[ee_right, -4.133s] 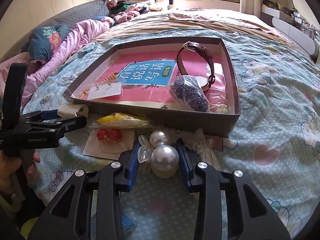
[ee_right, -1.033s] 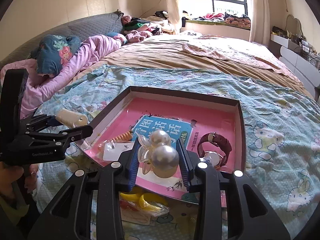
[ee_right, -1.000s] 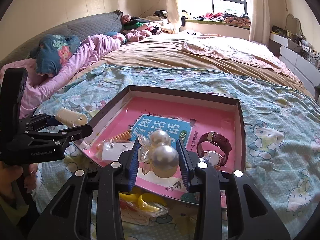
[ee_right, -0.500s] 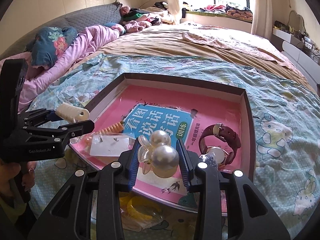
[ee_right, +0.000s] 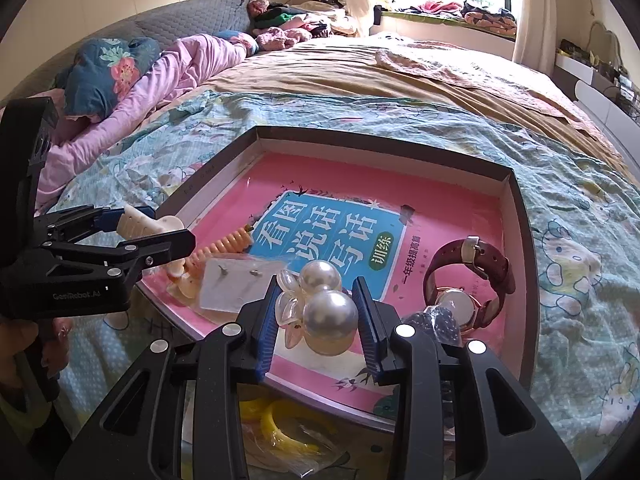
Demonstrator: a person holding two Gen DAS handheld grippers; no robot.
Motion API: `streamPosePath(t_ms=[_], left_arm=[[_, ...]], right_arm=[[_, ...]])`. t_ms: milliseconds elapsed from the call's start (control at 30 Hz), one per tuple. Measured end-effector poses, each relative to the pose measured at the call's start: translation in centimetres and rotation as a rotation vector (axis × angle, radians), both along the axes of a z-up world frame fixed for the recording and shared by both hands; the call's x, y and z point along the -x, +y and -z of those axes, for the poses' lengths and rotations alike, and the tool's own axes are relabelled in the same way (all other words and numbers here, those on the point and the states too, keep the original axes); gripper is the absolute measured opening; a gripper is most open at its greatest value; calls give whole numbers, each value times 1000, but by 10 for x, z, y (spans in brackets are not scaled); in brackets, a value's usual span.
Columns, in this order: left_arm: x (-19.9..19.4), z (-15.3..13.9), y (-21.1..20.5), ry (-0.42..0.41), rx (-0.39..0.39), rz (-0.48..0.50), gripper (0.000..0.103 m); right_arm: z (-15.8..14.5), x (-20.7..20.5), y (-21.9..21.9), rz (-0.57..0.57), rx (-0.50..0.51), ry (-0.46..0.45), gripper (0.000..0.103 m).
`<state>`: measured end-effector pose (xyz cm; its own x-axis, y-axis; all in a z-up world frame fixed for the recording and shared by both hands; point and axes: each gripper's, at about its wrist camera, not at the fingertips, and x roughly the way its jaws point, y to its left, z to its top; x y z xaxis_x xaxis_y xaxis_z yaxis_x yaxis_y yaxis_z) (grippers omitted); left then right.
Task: Organize jewelry
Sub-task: 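Open both tools to drop the clip and pearls into the tray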
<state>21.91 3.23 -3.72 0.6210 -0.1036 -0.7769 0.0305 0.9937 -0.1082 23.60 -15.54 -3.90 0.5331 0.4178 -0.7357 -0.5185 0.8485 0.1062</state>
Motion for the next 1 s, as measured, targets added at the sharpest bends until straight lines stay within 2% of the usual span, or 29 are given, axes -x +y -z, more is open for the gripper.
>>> streamPosePath(t_ms=[200, 267, 767, 833, 867, 1000], left_arm=[[3, -3, 1, -5, 11, -1, 72], [6, -6, 2, -13, 0, -11, 79], [16, -18, 11, -42, 6, -40, 80], [17, -19, 11, -46, 7, -43, 80], [18, -20, 12, -48, 8, -44, 81], [20, -23, 12, -55, 9, -46, 81]], right_arm=[[1, 0, 0, 1, 2, 6, 34], [1, 1, 0, 1, 3, 11, 34], [3, 4, 4, -1, -4, 32, 35], [1, 5, 3, 2, -11, 26, 40], [-1, 6, 2, 2, -14, 24, 46], [-9, 10, -3, 13, -33, 11, 55]])
